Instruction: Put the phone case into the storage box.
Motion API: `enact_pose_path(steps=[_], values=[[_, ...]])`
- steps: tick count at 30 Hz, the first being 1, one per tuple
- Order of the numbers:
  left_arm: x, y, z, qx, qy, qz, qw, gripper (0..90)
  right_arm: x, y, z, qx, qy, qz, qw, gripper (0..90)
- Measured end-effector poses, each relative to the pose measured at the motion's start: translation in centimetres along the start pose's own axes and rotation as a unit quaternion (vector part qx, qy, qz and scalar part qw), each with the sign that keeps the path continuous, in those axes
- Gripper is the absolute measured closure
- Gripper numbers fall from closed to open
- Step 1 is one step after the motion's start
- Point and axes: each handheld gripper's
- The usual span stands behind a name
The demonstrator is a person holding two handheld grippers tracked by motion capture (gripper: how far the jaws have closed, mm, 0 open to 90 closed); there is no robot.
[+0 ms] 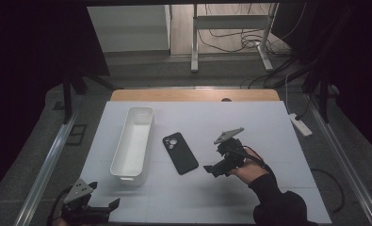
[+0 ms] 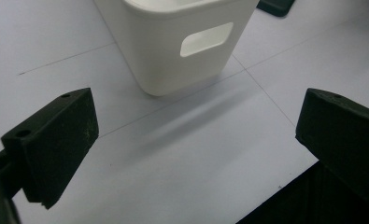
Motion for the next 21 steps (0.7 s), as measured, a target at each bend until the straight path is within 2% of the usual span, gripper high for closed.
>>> enact_pose_path(steps=[21], values=[[0.0,-0.1,0.0,0.001,-0.001,-0.001,1.0,0.1,-2.1,-0.7,-2.7,-0.018,-0.01,0.014,0.9997,0.0]])
Point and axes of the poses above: each handheld gripper's, and its own axes: z roughly backward along the jaws, x roughly out of its underside, y roughly to its right, and after that the axes turned 14 degrees about -z, right-handed
